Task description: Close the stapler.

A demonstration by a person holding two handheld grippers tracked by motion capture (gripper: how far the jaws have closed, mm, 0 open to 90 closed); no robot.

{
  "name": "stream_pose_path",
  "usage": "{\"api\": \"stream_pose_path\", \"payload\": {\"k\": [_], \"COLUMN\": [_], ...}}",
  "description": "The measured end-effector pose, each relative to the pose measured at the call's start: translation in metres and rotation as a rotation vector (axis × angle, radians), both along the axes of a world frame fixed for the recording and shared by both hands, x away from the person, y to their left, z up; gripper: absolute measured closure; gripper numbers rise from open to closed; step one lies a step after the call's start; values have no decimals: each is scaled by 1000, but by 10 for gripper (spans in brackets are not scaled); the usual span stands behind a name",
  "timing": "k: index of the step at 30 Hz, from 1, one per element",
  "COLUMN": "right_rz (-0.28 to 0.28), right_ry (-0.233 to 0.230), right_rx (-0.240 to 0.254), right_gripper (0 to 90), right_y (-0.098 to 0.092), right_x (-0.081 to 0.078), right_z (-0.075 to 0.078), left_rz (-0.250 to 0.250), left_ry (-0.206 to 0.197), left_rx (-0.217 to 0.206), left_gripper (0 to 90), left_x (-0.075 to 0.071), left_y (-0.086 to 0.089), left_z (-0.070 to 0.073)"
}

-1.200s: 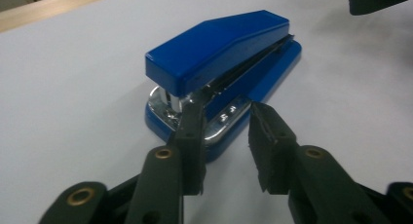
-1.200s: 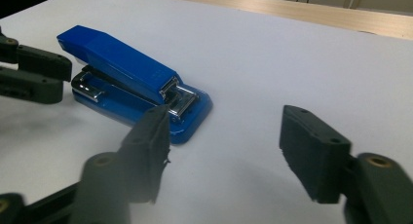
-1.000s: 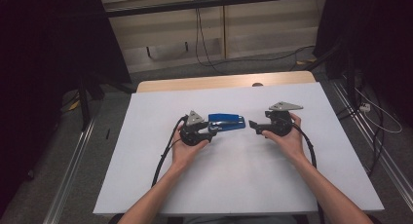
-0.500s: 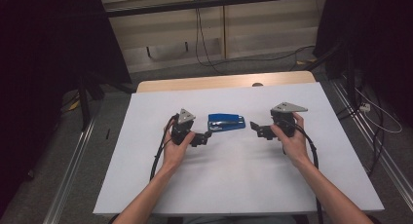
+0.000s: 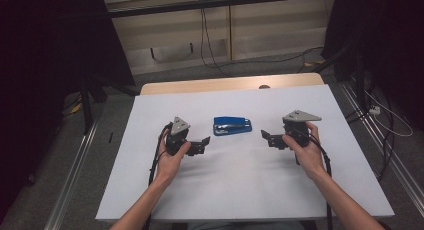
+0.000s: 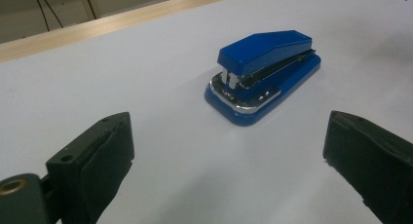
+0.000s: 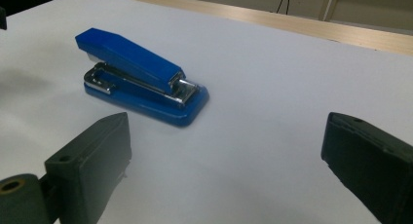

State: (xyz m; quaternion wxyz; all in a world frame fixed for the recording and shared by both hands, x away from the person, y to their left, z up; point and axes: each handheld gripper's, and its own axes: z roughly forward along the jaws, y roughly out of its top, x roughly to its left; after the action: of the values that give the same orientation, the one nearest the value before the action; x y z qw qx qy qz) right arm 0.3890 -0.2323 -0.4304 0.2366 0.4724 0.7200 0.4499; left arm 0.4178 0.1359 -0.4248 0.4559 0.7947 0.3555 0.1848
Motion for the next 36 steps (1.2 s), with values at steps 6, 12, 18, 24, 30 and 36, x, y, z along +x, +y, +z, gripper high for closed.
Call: {"api": "stream_pose_path", "payload": {"k": [6,12,18,24,30,36], "right_rz": [-34,-45,-57,-53,-69,-90], "right_ry": [-22,-22,-41,-57,-45,-61], "right_rx": [-6,1,-3,-6,-19,-14], "right_gripper": [42,44,45,51,51,53], "right_y": [-6,-12,-17,-21,-31,-40], "right_x": [-16,-30,-43,-56,-68,-79], "right_z": [3,4,5,7,2,1], "left_rz": [15,53,38,37,63,63], "left_ry": [-13,-9,-35,-35,-22,-29], "left_rx": [-34,-45,-39,-45,-37,-41], "left_gripper": [44,40,40,40,40,40], "left_x": [-14,-24,-34,-45,-56,-65], "left_y": [9,17,27,36,45,57], "left_z": [8,7,9,9,9,9]}}
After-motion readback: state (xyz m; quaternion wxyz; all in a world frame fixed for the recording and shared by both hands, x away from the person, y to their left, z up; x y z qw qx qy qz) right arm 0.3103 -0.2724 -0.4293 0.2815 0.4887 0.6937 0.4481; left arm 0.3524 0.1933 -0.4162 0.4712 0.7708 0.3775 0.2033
